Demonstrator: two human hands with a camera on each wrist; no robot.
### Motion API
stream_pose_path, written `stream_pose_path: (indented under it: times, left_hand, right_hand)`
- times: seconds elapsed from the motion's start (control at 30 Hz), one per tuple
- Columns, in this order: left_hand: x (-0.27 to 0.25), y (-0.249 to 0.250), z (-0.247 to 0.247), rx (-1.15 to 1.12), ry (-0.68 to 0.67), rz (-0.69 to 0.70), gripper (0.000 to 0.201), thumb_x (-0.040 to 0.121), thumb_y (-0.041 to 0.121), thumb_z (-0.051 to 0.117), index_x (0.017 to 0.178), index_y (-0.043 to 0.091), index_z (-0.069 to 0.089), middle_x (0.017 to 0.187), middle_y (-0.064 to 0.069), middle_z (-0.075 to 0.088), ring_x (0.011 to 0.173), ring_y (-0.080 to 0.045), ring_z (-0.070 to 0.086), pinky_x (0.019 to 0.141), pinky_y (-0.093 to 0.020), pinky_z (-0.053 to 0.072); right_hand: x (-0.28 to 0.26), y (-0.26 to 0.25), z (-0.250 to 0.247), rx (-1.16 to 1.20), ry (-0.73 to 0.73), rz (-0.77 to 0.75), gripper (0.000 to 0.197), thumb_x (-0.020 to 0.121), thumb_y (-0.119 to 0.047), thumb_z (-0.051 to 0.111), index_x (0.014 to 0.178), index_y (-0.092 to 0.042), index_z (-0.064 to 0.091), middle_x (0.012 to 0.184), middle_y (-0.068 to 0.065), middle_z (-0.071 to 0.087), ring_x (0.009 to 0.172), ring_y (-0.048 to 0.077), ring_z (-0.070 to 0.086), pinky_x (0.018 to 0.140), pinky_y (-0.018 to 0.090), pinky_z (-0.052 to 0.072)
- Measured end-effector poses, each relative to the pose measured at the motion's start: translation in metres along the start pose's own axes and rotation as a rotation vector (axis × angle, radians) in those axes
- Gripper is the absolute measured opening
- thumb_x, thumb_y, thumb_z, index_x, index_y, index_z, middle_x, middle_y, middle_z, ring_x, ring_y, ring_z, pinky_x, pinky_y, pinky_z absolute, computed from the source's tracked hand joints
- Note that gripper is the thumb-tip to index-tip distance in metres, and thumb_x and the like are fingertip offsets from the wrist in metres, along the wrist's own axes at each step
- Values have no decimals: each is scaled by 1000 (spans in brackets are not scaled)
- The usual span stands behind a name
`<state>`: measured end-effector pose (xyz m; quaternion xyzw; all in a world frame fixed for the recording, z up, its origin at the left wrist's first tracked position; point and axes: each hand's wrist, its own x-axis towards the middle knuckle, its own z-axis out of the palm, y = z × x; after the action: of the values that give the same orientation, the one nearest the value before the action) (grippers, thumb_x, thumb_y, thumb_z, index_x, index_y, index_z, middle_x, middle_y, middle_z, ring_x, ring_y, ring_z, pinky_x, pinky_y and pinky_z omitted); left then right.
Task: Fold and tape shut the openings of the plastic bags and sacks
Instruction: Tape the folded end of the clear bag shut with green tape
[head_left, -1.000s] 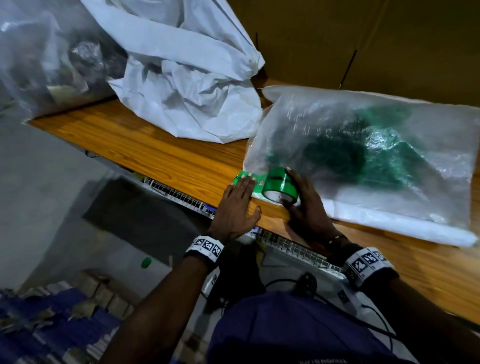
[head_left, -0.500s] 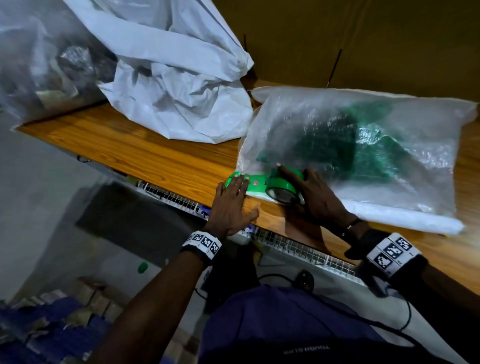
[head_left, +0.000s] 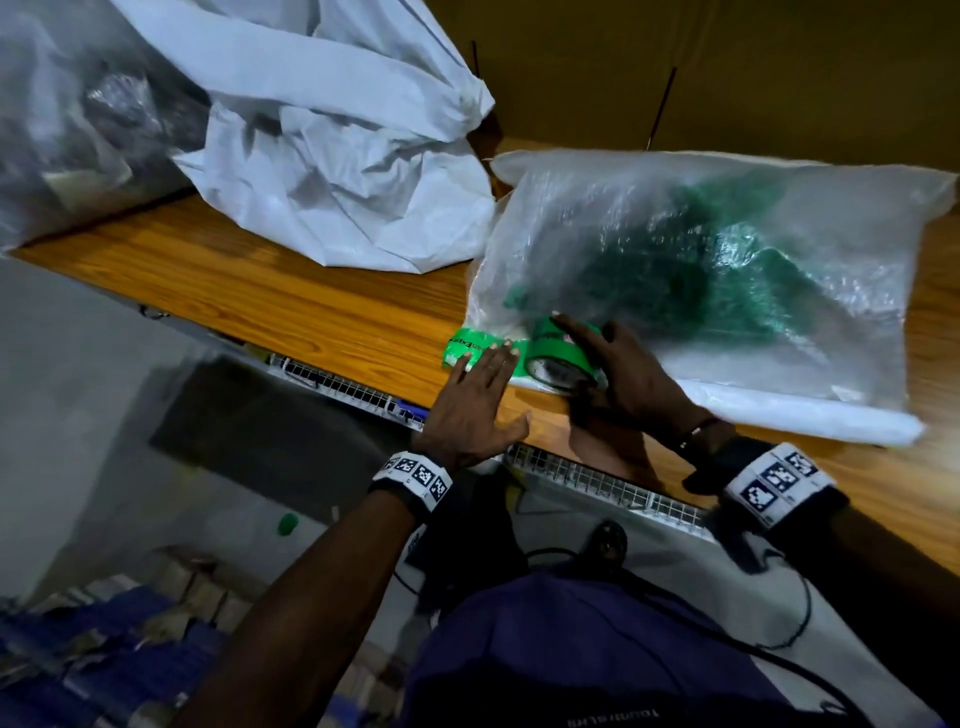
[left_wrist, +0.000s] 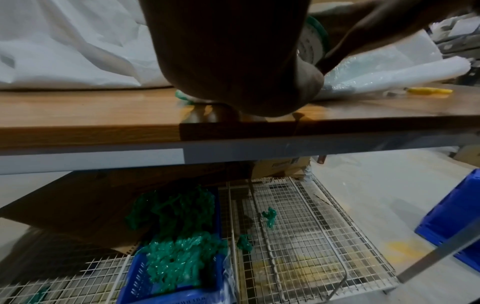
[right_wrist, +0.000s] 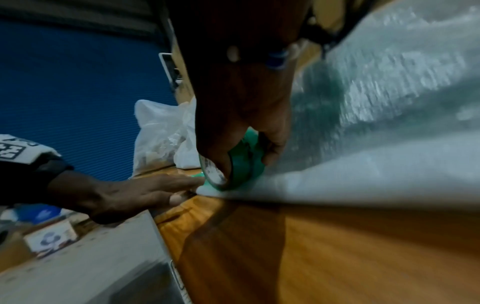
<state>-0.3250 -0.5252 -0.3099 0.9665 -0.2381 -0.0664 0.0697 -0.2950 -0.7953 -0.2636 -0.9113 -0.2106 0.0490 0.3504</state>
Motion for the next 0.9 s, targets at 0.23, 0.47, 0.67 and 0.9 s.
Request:
stream_pose_path:
  times: [0.23, 0.47, 0.67, 0.9]
  left_hand:
    - [2, 6, -4, -93, 42, -37, 89, 95, 65, 47, 164, 14, 26, 172, -6, 23, 159, -24, 20, 125, -55, 17]
    - [10, 42, -6, -57, -17, -167, 92, 93, 74, 37, 166, 21, 19, 175, 3, 9, 159, -37, 9, 124, -67, 5]
    - [9, 36, 3, 38, -51, -131, 107, 87, 87, 34, 167, 20, 12, 176, 3, 1, 160, -37, 3, 124, -67, 1]
    - [12, 54, -8, 20, -1, -177, 99, 92, 80, 37, 165, 14, 25, 174, -2, 15, 161, -27, 8, 128, -59, 2]
  right_hand:
    - [-12, 27, -20, -232, -73, -29, 93, 85, -42, 67, 167, -34, 21, 110, 20, 48, 95, 38, 48, 76, 37, 30]
    - [-33, 30, 14, 250, 157, 81, 98, 80, -11, 87, 160, -28, 34, 146, 12, 52, 131, 29, 56, 106, 50, 50]
    - [-31, 37, -12, -13, 19, 9, 96, 83, -31, 73, 165, -36, 24, 117, 19, 49, 105, 40, 54, 89, 46, 49]
    - [-50, 38, -32, -145, 15, 11, 92, 84, -31, 70, 165, -32, 28, 117, 20, 46, 104, 40, 50, 84, 42, 44]
